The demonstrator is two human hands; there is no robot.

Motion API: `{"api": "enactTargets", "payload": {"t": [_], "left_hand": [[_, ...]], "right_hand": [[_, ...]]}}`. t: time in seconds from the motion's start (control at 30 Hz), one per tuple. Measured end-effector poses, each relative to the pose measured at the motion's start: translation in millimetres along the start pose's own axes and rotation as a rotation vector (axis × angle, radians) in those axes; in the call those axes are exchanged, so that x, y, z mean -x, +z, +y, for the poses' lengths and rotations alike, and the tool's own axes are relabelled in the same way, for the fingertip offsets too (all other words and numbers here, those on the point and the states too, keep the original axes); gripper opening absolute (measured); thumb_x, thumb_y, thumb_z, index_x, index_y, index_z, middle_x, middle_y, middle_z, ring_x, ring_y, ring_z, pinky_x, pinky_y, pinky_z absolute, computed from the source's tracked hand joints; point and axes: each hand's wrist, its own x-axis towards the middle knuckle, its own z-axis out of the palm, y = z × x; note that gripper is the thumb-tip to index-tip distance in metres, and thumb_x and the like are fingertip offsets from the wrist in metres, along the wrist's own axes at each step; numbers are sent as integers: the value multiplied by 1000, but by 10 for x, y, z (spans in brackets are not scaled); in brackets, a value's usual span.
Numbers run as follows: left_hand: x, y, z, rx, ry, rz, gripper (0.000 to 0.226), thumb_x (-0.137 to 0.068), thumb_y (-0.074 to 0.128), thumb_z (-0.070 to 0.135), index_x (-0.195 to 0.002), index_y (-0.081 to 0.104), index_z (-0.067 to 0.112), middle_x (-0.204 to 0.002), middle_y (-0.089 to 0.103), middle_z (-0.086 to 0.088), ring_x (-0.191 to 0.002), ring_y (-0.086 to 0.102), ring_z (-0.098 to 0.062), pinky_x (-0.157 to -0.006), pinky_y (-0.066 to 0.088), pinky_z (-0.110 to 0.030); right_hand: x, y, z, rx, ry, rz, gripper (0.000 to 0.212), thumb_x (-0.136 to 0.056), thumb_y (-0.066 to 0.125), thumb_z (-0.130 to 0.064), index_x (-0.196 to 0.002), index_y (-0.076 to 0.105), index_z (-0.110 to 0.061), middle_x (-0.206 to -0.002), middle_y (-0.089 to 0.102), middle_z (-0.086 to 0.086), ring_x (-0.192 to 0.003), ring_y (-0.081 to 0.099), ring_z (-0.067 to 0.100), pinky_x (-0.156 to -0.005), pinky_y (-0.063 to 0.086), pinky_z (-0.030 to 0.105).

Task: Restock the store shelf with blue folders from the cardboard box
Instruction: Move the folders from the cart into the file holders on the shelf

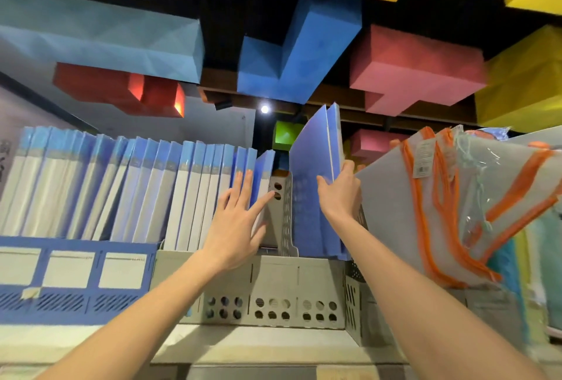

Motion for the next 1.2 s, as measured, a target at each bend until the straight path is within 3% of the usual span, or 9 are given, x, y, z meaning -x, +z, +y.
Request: {"api": "enactTargets", "payload": {"t": [0.1, 0.3, 0.4, 0.47, 0.53, 0.67, 0.83, 1.0, 1.2], "left_hand": [[-12, 2, 33, -5, -23, -21, 70, -98, 55, 39, -159, 21, 37, -168, -13, -11, -154, -21, -27, -126, 5, -49], [-14, -3, 58, 16, -42, -23, 72, -95, 58, 34, -159, 24, 34, -169, -12, -11, -154, -21, -25, -126, 0, -46], [-9, -18, 71, 35, -62, -40, 73, -95, 58, 33, -159, 23, 34, -169, -14, -11, -154, -22, -25, -125, -3, -45], [-10, -41, 99, 52, -71, -54, 73, -95, 58, 32, -159, 23, 34, -168, -15, -11, -153, -23, -25, -125, -6, -44], [-9, -56, 130, 68, -86, -61, 73, -95, 58, 31, -159, 23, 34, -168, -16, -11, -153, -23, -25, -124, -8, -42], [-1, -89, 200, 93, -113, -74, 73, -96, 58, 29, -160, 23, 33, -168, -16, -11, -153, -23, -26, -125, -6, -44], [56, -98, 226, 146, -126, -65, 68, -98, 54, 38, -159, 25, 32, -168, -10, -14, -154, -20, -25, -125, -1, -47], [58, -155, 222, 200, -145, -79, 66, -99, 52, 39, -159, 25, 33, -169, -9, -12, -155, -19, -23, -125, -1, -44], [92, -204, 466, 317, -186, -93, 65, -99, 54, 41, -158, 28, 34, -169, -7, -15, -156, -12, -26, -125, 4, -46]], "right_hand": [[-17, 43, 32, 41, 13, -4, 38, -94, 68, -26, -118, 43, -11, -105, 61, 11, -90, 61, 32, -65, 45, 36], [-21, -51, 65, -20, 23, -84, 54, -90, 72, -40, -125, 41, -13, -105, 51, 2, -87, 50, 23, -62, 36, 30], [-6, -126, 63, -95, 38, -172, 50, -96, 57, -51, -126, 44, -13, -107, 53, 0, -91, 50, 23, -73, 38, 33], [21, -163, 92, -164, 55, -229, 43, -102, 41, -53, -116, 53, -15, -100, 58, 0, -89, 54, 21, -74, 40, 34], [63, -184, 172, -196, 26, -271, 37, -104, 39, -46, -95, 56, -15, -87, 59, 2, -80, 53, 19, -68, 39, 34], [140, -208, 271, -192, -7, -313, 42, -106, 40, -40, -72, 44, -15, -66, 40, -1, -59, 36, 13, -54, 27, 27], [140, -266, 246, -128, -35, -211, 47, -108, 37, -36, -65, 37, -18, -61, 37, -2, -53, 33, 10, -45, 28, 16], [87, -528, 158, -90, -71, -94, 48, -108, 36, -37, -65, 40, -18, -61, 41, -2, -54, 38, 8, -47, 27, 14], [204, -925, 169, -156, -101, 2, 46, -107, 37, -41, -67, 40, -19, -62, 42, -1, -55, 39, 9, -51, 29, 24]]}}
